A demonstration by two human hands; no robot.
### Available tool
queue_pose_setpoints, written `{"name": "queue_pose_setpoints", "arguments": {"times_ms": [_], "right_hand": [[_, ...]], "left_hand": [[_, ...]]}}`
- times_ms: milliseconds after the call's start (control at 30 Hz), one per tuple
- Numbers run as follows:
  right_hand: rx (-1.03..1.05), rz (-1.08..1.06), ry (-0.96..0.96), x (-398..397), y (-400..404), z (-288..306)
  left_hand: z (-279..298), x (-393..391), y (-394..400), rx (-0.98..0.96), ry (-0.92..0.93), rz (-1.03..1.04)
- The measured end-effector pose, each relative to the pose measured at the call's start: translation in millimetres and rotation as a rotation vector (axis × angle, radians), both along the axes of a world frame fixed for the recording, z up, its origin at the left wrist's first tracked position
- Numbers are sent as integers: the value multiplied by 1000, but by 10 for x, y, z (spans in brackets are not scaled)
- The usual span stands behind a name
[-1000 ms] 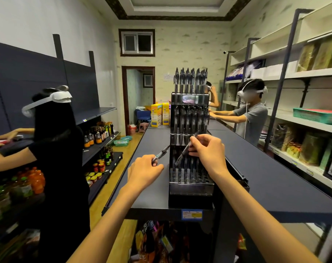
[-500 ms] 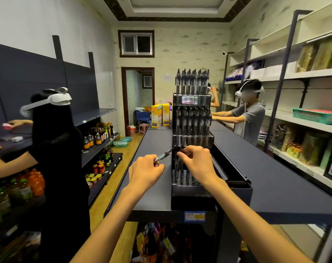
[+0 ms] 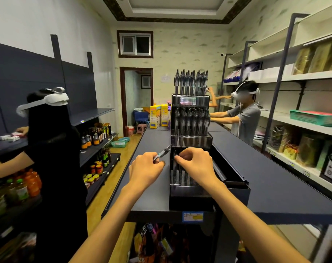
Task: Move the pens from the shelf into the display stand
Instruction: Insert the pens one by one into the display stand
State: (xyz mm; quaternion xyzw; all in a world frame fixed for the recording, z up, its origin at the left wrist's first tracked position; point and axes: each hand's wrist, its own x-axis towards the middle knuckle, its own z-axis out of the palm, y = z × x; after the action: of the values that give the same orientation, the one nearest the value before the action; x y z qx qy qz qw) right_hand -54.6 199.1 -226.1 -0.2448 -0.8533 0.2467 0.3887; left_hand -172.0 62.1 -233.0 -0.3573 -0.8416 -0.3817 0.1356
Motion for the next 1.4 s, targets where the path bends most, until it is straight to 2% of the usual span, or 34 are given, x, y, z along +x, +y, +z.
{"name": "queue_pose_setpoints", "arguments": {"times_ms": [133, 200, 467, 600, 667, 733, 867, 933, 1100, 1233, 1400], "right_hand": [[-348, 317, 142, 88, -78, 144], [-421, 393, 168, 129, -120, 173], [-484, 397, 231, 208, -104, 157], [-607, 347, 347, 188, -48, 222], [-573, 312, 395, 204, 2, 248], [-425, 225, 385, 214, 70, 259], [-12, 19, 187, 208, 124, 261], [102, -28, 141, 187, 99, 241], [112, -20, 96, 113, 58, 141], [129, -36, 70, 67, 53, 68], [74, -76, -174, 28, 56, -73]], "left_hand": [[18, 59, 69, 24, -79, -120], [10, 93, 113, 16, -107, -195], [-25, 163, 132, -71, -76, -331], [-70, 128, 74, -127, 26, -285], [-95, 88, 29, -149, 65, -257], [-102, 46, -27, -167, 62, -252], [-109, -4, -107, -169, 76, -274], [-108, -8, -123, -162, 127, -250], [-105, 9, -151, -141, 260, -197], [-99, 33, -170, -131, 273, -192], [-64, 61, -175, -122, 246, -198]]}}
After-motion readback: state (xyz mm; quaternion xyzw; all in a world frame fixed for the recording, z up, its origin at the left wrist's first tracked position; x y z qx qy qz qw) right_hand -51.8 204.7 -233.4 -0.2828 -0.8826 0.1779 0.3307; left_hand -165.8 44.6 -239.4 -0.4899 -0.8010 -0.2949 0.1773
